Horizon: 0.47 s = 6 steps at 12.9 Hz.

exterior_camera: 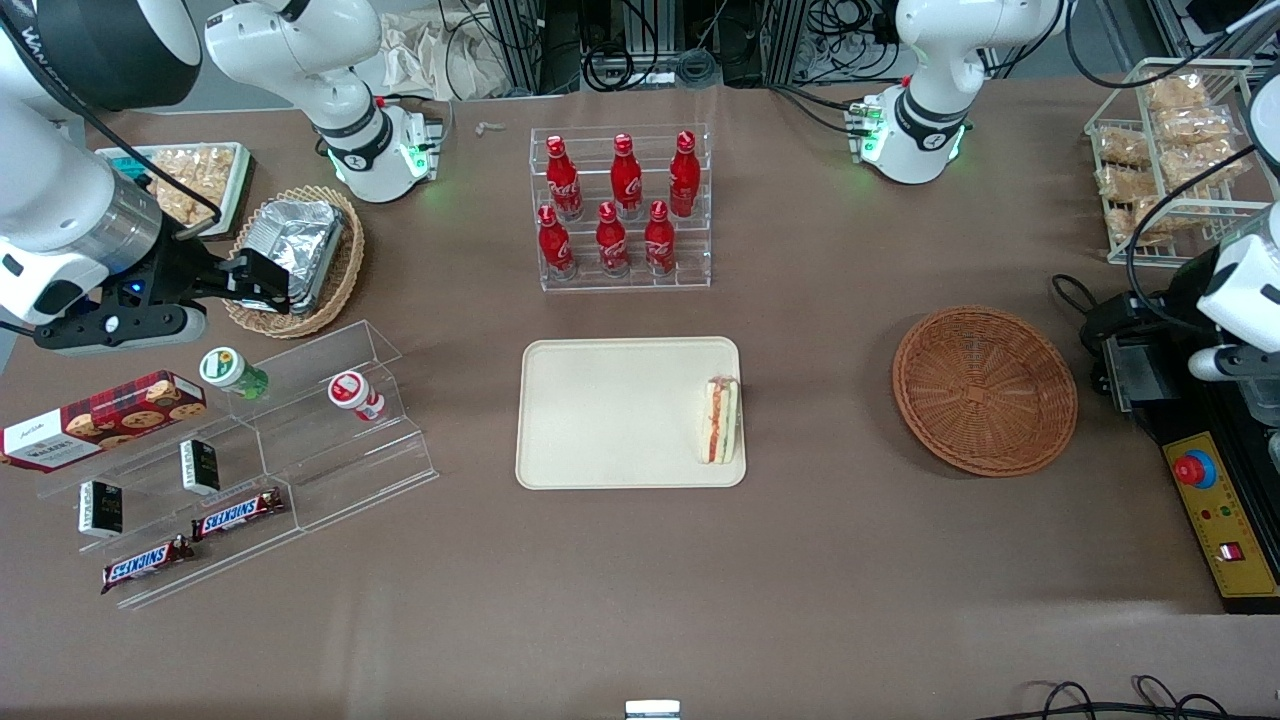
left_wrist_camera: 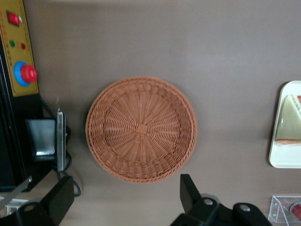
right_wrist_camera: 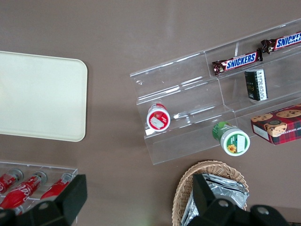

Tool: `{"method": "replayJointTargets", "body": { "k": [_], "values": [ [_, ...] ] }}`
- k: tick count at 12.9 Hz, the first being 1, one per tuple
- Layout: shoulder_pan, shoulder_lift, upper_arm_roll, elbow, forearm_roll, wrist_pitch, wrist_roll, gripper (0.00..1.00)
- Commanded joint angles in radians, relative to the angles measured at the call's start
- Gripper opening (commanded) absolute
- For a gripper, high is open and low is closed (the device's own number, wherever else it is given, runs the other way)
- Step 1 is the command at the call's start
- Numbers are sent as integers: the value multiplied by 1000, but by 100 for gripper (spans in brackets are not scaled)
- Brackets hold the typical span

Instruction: Place sandwich from basket to tray

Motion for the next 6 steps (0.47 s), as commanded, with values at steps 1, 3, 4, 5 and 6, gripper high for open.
{"method": "replayJointTargets", "body": {
  "k": [1, 3, 4, 5, 6],
  "values": [
    [-2, 135, -5, 196, -1, -51, -3, 100],
    [-1, 150, -7, 214, -1, -51, -3, 100],
    [-1, 157, -5, 214, -3, -51, -3, 100],
    [-1, 155, -5, 211, -1, -51, -3, 100],
    [1, 157, -5, 207, 0, -51, -1, 100]
  ]
}}
